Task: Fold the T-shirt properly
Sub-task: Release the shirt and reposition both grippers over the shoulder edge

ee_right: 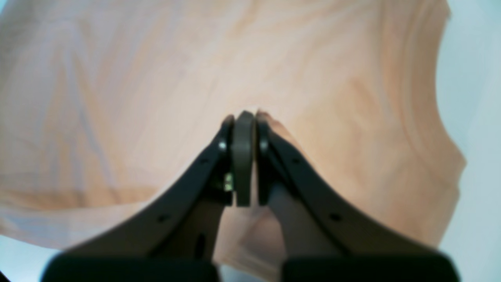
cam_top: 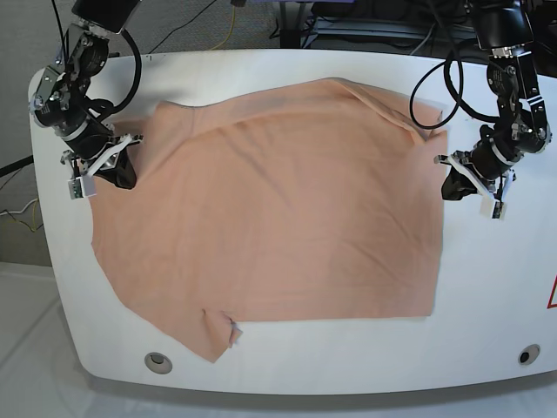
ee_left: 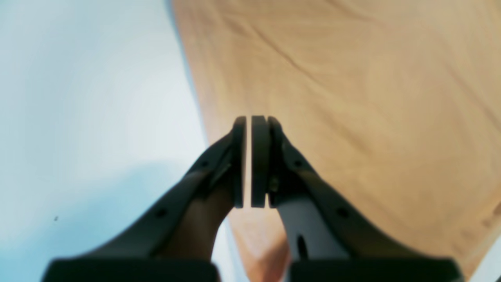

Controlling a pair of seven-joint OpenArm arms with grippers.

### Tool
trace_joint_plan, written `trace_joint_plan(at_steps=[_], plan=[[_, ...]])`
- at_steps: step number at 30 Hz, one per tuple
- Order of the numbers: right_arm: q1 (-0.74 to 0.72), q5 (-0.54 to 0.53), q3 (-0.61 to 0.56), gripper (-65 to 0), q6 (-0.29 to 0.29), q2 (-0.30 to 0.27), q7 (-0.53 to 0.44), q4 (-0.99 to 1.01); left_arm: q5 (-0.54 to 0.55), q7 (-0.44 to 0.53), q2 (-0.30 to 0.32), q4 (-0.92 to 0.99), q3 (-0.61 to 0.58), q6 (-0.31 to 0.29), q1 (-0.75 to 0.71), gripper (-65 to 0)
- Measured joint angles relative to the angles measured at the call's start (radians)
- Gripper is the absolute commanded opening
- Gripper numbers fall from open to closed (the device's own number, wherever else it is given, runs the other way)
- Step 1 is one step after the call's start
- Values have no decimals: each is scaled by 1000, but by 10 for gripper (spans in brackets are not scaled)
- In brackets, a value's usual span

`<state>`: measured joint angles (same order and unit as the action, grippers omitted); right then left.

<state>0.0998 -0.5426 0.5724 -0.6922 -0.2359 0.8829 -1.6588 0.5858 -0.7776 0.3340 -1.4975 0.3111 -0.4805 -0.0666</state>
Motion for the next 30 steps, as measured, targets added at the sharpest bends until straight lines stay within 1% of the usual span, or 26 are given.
trace_joint_plan(at_steps=[3, 7, 9, 10, 12, 16, 18, 22, 24, 26, 28, 30], plan=[[-26, 6, -16, -650, -1, -38, 3, 21, -14, 0, 0, 38, -2, 8, 28, -650], [-49, 0, -18, -650, 0, -68, -19, 24, -5, 19, 1, 50, -6, 6, 47, -650], [-60, 7, -21, -650, 0, -70, -19, 26, -6, 18, 2, 54, -6, 5, 48, -650], [-66, 43, -30, -646, 0, -65, -25, 32, -6, 19, 2, 50, -6, 9, 46, -650], [-76, 80, -35, -606, 4, -53, -22, 39, -2, 26, 3, 39, -6, 7, 31, -638], [-74, 95, -39, -515, -6, -20, -28, 39, 3, 38, 2, 20, -1, 8, 0, -540], [-72, 95, -40, -442, -8, -16, -27, 37, 8, 39, 3, 14, 4, 8, -14, -393], [-75, 95, -35, -388, -7, -18, -26, 37, 12, 39, 6, 0, 10, 12, -45, -280], [-77, 95, -32, -367, -4, -19, -26, 37, 14, 38, 7, -12, 12, 11, -62, -243], [-80, 96, -30, -345, -4, -14, -26, 37, 14, 37, 7, -23, 14, 12, -80, -223], [-82, 95, -30, -319, -4, -2, -26, 37, 14, 40, 8, -38, 14, 16, -103, -211], [-82, 94, -25, -313, -4, 23, -26, 37, 10, 56, 11, -62, 15, 24, -139, -229]])
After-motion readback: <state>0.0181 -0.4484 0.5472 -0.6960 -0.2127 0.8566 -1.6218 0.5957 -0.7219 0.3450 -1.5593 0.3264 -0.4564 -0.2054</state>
